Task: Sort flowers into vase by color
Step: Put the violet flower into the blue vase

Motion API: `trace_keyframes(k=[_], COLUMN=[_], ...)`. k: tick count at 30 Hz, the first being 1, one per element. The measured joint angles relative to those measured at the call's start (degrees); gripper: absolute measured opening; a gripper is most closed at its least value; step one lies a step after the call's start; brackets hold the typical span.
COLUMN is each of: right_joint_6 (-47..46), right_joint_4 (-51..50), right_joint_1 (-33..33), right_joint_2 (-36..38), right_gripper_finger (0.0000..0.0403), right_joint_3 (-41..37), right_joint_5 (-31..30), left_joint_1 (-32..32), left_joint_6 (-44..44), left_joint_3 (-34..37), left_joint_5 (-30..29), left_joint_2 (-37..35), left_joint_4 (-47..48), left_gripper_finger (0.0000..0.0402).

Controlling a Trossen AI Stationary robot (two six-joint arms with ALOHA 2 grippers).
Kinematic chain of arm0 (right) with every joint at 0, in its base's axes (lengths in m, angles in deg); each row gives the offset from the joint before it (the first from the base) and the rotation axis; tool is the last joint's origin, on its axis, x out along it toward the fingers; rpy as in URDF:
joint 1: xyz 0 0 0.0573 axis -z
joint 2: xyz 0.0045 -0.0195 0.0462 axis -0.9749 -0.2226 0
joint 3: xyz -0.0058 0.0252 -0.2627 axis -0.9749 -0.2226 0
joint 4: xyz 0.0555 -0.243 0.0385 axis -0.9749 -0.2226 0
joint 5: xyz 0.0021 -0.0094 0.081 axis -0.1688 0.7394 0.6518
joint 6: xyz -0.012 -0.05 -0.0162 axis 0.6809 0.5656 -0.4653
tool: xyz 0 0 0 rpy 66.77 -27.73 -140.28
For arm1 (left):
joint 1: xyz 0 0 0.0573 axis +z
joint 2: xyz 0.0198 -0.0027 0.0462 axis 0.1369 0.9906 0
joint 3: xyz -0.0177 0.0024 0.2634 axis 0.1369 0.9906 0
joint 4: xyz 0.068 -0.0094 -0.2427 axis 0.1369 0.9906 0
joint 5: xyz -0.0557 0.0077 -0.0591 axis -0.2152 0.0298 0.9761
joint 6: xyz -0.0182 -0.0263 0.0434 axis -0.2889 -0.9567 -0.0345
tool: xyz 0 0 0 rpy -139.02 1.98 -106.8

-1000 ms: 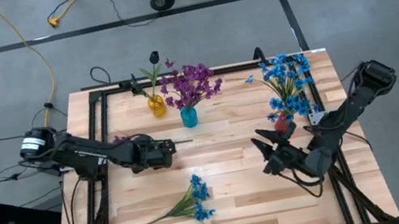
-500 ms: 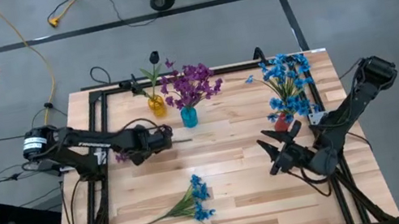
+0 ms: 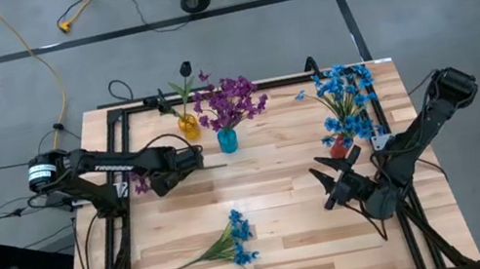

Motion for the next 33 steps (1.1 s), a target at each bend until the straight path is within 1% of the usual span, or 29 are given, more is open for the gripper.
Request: trace_keyframes(k=[3,7,11,13,17,21,29,33], right_joint_6=[-2.1,-3.5,-3.5,-3.5,-3.6,-3.6,-3.5,-3.5], right_joint_4=[-1.5,-2.5,-2.5,-2.5,-2.5,-2.5,-2.5,-2.5], right_joint_1=[0.0,0.0,0.0,0.0,0.0,0.0,0.0,0.0], right_joint_2=[0.0,0.0,0.0,0.0,0.0,0.0,0.0,0.0], right_gripper_finger=[0.0191,0.0191,0.0191,0.0191,0.0191,0.0191,0.0191,0.0191], right_joint_3=[0.0,0.0,0.0,0.0,0.0,0.0,0.0,0.0], right_joint_5=[0.0,0.0,0.0,0.0,0.0,0.0,0.1,0.1], left_joint_1=[0.1,0.1,0.3,0.3,0.2,0.2,0.6,0.7], left_joint_6=[-0.7,-2.7,-1.5,-0.6,0.9,2.3,-1.5,-0.6], left_joint_3=[1.3,2.3,2.3,2.3,2.4,2.1,2.1,2.1], left_joint_5=[2.2,1.9,2.0,2.5,4.0,4.2,1.9,2.2], left_joint_2=[0.0,-0.2,-0.2,-0.2,-0.2,-0.1,-0.1,0.0], left_joint_4=[0.0,-0.3,-0.4,-0.3,-0.5,-0.4,-0.9,-3.6], left_gripper_finger=[0.0235,0.0235,0.0235,0.0228,0.0200,0.0178,0.0171,0.0171])
